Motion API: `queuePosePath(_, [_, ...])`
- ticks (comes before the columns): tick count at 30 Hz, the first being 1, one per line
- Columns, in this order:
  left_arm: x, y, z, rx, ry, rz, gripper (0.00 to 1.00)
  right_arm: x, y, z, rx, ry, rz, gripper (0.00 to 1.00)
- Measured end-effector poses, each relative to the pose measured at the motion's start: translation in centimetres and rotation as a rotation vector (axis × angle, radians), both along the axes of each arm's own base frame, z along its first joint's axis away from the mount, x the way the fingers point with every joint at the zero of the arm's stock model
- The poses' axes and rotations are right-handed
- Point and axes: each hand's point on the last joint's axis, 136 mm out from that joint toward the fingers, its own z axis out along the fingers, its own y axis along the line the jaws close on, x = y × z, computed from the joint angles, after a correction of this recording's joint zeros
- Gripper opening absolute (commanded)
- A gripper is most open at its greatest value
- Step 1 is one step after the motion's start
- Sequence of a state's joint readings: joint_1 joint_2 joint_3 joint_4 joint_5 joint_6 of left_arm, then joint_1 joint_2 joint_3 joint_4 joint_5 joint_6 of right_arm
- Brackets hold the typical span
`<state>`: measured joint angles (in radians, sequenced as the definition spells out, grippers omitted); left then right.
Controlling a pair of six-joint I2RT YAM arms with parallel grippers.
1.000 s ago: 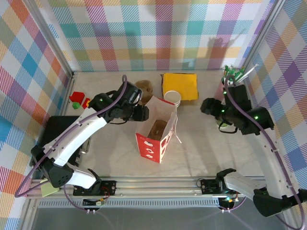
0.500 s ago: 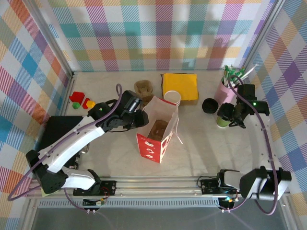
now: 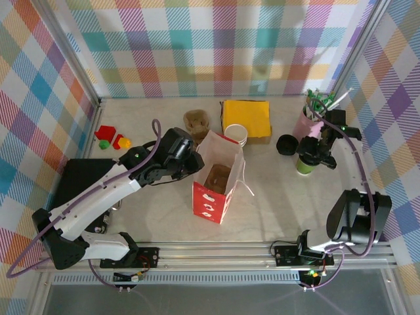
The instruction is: Pack the takeout coffee
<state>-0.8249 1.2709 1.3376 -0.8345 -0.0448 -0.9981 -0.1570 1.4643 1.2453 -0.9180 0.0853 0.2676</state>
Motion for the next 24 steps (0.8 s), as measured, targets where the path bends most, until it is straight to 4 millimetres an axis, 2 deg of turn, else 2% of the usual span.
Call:
queuePosePath(10, [0.1, 0.3, 0.1, 0.018, -0.013, 0.010, 0.27, 2.1, -0.5, -0.5, -0.013, 0.014, 0.018, 0.86])
queuePosePath(18, [0.3, 0.8, 0.4, 0.047, -0.036, 0.008, 0.28, 2.3, -0.8, -1.0, -0.027, 0.039, 0.022, 0.87])
queuePosePath(24, [0.3, 0.8, 0.4, 0.057, -0.045, -0.003, 0.28, 2.5, -1.0, -1.1, -0.038, 0.059, 0.034, 0.81])
